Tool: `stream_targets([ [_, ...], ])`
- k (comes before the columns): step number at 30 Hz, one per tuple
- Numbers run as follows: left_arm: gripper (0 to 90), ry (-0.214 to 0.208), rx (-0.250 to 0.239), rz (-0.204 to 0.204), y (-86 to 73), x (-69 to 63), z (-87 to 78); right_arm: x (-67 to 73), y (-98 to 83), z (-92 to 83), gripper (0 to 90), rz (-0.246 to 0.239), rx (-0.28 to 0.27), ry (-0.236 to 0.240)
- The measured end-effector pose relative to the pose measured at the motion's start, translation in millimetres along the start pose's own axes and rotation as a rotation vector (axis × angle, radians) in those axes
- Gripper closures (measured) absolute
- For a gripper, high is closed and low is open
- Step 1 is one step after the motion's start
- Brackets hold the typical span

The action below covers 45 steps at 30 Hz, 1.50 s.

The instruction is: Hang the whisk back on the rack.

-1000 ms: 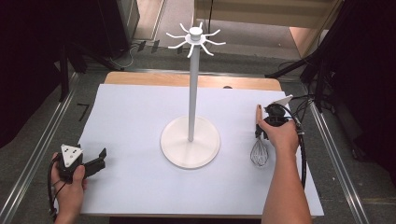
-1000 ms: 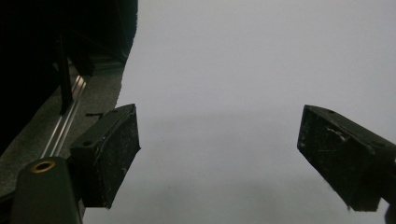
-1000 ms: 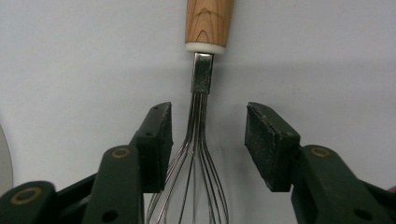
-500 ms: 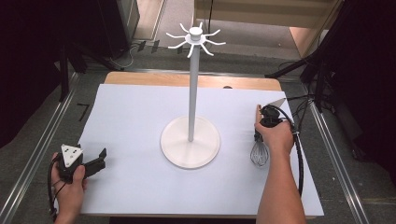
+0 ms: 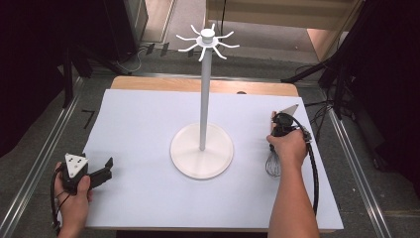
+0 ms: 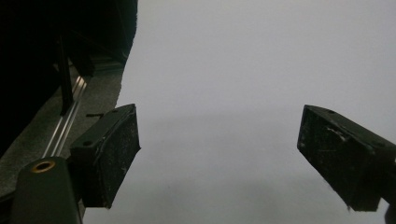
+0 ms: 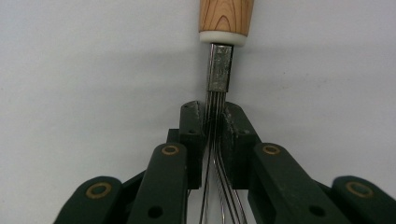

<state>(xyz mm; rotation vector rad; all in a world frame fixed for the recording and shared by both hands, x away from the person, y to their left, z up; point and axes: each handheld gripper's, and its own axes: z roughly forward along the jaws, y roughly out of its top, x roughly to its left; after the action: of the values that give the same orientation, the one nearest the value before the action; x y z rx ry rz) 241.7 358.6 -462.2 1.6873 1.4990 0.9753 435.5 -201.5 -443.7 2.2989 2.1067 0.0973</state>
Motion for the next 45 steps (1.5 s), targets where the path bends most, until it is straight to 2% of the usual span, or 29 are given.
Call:
stream_targets([
  [8,13.8,-0.002,-0.004,-0.007,-0.1,0.4,0.2,1.1,-1.4,-0.2,83.3,0.025,-0.018,-0.005],
  [9,13.8,-0.003,-0.003,-0.007,-0.1,0.6,0.3,-0.2,-1.9,-2.1,84.0,0.022,-0.033,0.017],
  [13,13.8,-0.001,-0.004,-0.007,-0.1,0.4,0.4,-4.5,-3.4,-5.5,84.6,0.008,-0.066,0.031],
  [16,13.8,-0.001,-0.004,-0.006,-0.1,0.3,0.4,-7.6,-4.9,-6.6,84.7,0.007,-0.103,0.074],
  [18,13.8,-0.001,-0.003,-0.004,0.0,0.4,0.2,-7.9,-5.4,-7.1,84.7,0.006,-0.112,0.088],
  [21,13.8,-0.001,-0.003,-0.002,-0.1,0.3,0.2,-7.1,-7.7,-8.1,84.7,-0.018,-0.18,0.111],
  [22,13.8,-0.002,-0.002,-0.004,0.0,0.2,0.2,-7.1,-7.7,-8.1,84.7,-0.018,-0.18,0.111],
  [23,13.8,-0.002,-0.002,-0.003,0.0,0.3,0.1,-6.2,-8.9,-9.2,84.8,-0.035,-0.215,0.127],
  [24,13.8,-0.002,-0.002,-0.003,0.0,0.3,0.1,-6.2,-8.9,-9.2,84.8,-0.035,-0.215,0.127],
  [25,13.8,-0.002,-0.001,-0.003,0.0,0.2,0.2,-6.5,-10.1,-10.3,84.8,-0.047,-0.253,0.136],
  [27,13.9,-0.002,0.0,-0.001,0.0,0.2,0.2,-6.7,-10.8,-10.9,84.8,-0.047,-0.265,0.137],
  [28,13.8,0.0,0.0,-0.001,0.0,0.0,0.2,-7.0,-11.9,-12.0,84.8,-0.056,-0.296,0.142],
  [30,13.9,-0.002,-0.001,-0.001,0.0,0.2,0.1,-6.8,-12.6,-13.3,84.8,-0.056,-0.313,0.147],
  [31,13.8,0.0,-0.003,-0.003,-0.1,0.3,0.2,-6.1,-13.7,-16.4,84.8,-0.065,-0.35,0.172],
  [33,13.8,0.001,0.0,-0.003,0.1,0.3,0.1,-5.1,-14.4,-18.1,84.8,-0.07,-0.372,0.182],
  [34,13.8,0.001,-0.001,-0.003,0.0,0.1,0.2,-2.9,-16.4,-22.4,84.8,-0.08,-0.416,0.211],
  [36,13.8,0.0,-0.001,-0.003,0.0,0.2,0.2,-0.4,-19.2,-26.7,84.8,-0.092,-0.457,0.235],
  [40,13.8,0.0,-0.003,-0.003,0.0,0.3,0.3,3.3,-24.7,-32.7,84.8,-0.115,-0.519,0.25],
  [45,13.8,0.004,-0.001,-0.003,0.0,0.1,0.3,7.1,-38.7,-41.5,84.8,-0.151,-0.637,0.318],
])
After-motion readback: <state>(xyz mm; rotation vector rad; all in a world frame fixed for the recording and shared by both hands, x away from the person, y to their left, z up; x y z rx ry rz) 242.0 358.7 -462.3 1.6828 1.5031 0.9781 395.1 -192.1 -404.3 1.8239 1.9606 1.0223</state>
